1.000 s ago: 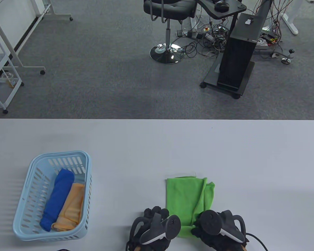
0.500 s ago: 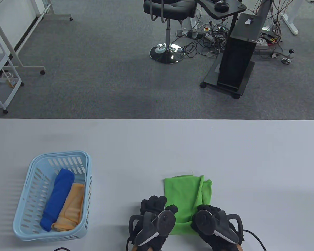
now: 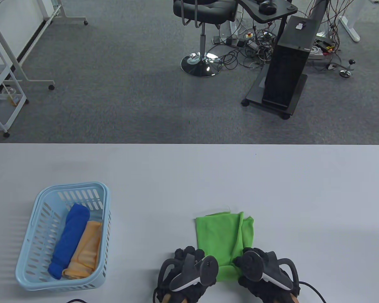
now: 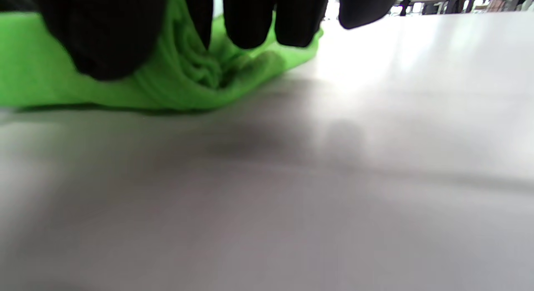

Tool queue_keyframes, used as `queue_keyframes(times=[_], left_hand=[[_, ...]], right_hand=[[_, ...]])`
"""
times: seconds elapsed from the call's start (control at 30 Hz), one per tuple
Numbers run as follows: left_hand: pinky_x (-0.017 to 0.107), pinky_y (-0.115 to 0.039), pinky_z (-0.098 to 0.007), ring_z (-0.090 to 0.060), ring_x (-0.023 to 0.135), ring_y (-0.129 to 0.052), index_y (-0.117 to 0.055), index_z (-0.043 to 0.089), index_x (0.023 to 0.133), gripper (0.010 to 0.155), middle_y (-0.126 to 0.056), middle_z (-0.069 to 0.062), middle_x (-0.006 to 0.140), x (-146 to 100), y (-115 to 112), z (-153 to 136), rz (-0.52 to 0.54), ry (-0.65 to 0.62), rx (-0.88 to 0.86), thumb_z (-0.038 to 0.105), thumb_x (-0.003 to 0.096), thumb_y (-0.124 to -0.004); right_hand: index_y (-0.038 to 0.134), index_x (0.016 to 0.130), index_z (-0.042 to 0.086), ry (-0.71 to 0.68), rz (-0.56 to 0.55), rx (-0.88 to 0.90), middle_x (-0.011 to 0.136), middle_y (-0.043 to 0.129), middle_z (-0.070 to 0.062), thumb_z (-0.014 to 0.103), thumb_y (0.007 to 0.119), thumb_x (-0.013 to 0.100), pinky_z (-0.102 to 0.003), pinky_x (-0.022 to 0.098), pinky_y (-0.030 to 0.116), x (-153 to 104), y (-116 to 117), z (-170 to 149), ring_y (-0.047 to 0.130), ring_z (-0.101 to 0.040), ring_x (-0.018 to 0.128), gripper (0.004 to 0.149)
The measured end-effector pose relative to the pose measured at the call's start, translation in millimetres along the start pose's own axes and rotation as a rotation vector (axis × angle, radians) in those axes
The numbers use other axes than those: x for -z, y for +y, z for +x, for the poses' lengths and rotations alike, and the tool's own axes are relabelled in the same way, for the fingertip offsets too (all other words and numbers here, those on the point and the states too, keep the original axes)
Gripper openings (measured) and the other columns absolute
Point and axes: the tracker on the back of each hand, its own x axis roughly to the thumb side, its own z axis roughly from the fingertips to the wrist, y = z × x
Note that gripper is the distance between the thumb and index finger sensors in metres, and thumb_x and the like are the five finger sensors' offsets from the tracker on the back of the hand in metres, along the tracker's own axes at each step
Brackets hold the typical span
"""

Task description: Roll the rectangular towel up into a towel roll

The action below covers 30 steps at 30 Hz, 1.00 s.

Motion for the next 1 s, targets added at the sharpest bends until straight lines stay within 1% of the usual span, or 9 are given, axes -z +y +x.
queue_keyframes(times=[0.2,0.27,0.33,0.43,0.6,0.7,0.77,0.87,1.0], left_hand=[[0.068,-0.046,-0.069,-0.045,0.099,-0.058,-0.102,0.014,0.068,0.063,-0.076,-0.013,0.102,-10.2,8.3,-5.1,0.014,0.007,-0.085,0.056,0.0361,-0.066],[0.069,-0.043,-0.069,-0.046,0.101,-0.053,-0.095,0.020,0.078,0.062,-0.068,-0.015,0.107,-12.8,14.5,-5.7,0.035,0.074,-0.060,0.057,0.0360,-0.068],[0.069,-0.041,-0.069,-0.046,0.102,-0.047,-0.069,0.032,0.098,0.065,-0.055,-0.017,0.111,-15.8,20.5,-4.6,0.096,0.103,-0.033,0.054,0.0375,-0.072],[0.070,-0.039,-0.069,-0.045,0.102,-0.046,-0.065,0.041,0.096,0.060,-0.052,-0.016,0.111,-18.9,24.8,4.1,0.180,0.021,-0.008,0.050,0.0378,-0.075],[0.070,-0.036,-0.069,-0.046,0.103,-0.041,-0.061,0.037,0.100,0.070,-0.045,-0.016,0.113,-5.2,6.3,20.7,-0.030,-0.032,0.117,0.057,0.0343,-0.077],[0.070,-0.038,-0.069,-0.046,0.103,-0.044,-0.061,0.032,0.100,0.075,-0.051,-0.015,0.112,-0.4,-0.3,23.4,-0.040,-0.046,0.171,0.056,0.0322,-0.081],[0.070,-0.039,-0.069,-0.046,0.103,-0.046,-0.061,0.031,0.100,0.075,-0.053,-0.014,0.112,-0.1,-0.9,23.7,-0.040,-0.039,0.179,0.054,0.0320,-0.083],[0.070,-0.041,-0.069,-0.046,0.102,-0.049,-0.066,0.029,0.098,0.070,-0.058,-0.014,0.110,-0.1,-0.5,21.1,-0.014,-0.014,0.166,0.051,0.0339,-0.082],[0.069,-0.043,-0.069,-0.046,0.101,-0.051,-0.064,0.030,0.101,0.066,-0.060,-0.016,0.110,2.5,-3.2,14.6,-0.036,0.040,0.087,0.050,0.0389,-0.074]], right_hand=[[0.083,0.082,0.022,-0.005,0.013,0.109,0.099,0.055,-0.007,0.047,0.064,0.031,-0.060,0.069,0.051,-3.2,-4.2,-9.5,0.059,-0.033,0.096,0.060],[0.087,0.078,0.022,0.009,0.016,0.117,0.098,0.059,-0.006,0.049,0.063,0.031,-0.059,0.068,0.054,-1.9,-2.5,-12.0,0.062,-0.032,0.094,0.059],[0.089,0.075,0.022,0.042,0.012,0.079,0.097,0.061,-0.006,0.051,0.062,0.031,-0.059,0.068,0.054,-1.2,-1.4,-12.6,0.063,-0.032,0.094,0.059],[0.091,0.071,0.022,0.082,-0.030,0.042,0.096,0.062,-0.007,0.053,0.063,0.030,-0.059,0.068,0.055,2.0,-0.9,-11.8,0.064,-0.033,0.093,0.058],[0.065,0.087,0.031,0.076,-0.063,0.045,0.102,0.042,-0.009,0.048,0.072,0.030,-0.059,0.071,0.046,4.0,-0.3,-8.4,0.050,-0.034,0.098,0.060],[0.066,0.081,0.030,0.023,-0.158,0.089,0.101,0.040,-0.007,0.038,0.080,0.029,-0.059,0.071,0.045,1.5,-4.4,-1.5,0.049,-0.033,0.098,0.054],[0.075,0.074,0.029,-0.016,-0.186,0.001,0.099,0.050,-0.006,0.037,0.079,0.028,-0.058,0.070,0.050,1.0,-5.2,4.1,0.057,-0.032,0.095,0.047],[0.079,0.079,0.029,-0.010,-0.125,-0.019,0.099,0.054,-0.007,0.048,0.071,0.029,-0.059,0.069,0.052,-0.1,-4.6,4.7,0.060,-0.032,0.095,0.054],[0.069,0.091,0.025,0.013,-0.006,0.008,0.103,0.047,-0.010,0.055,0.076,0.025,-0.061,0.070,0.048,0.3,-1.0,0.4,0.052,-0.036,0.098,0.073]])
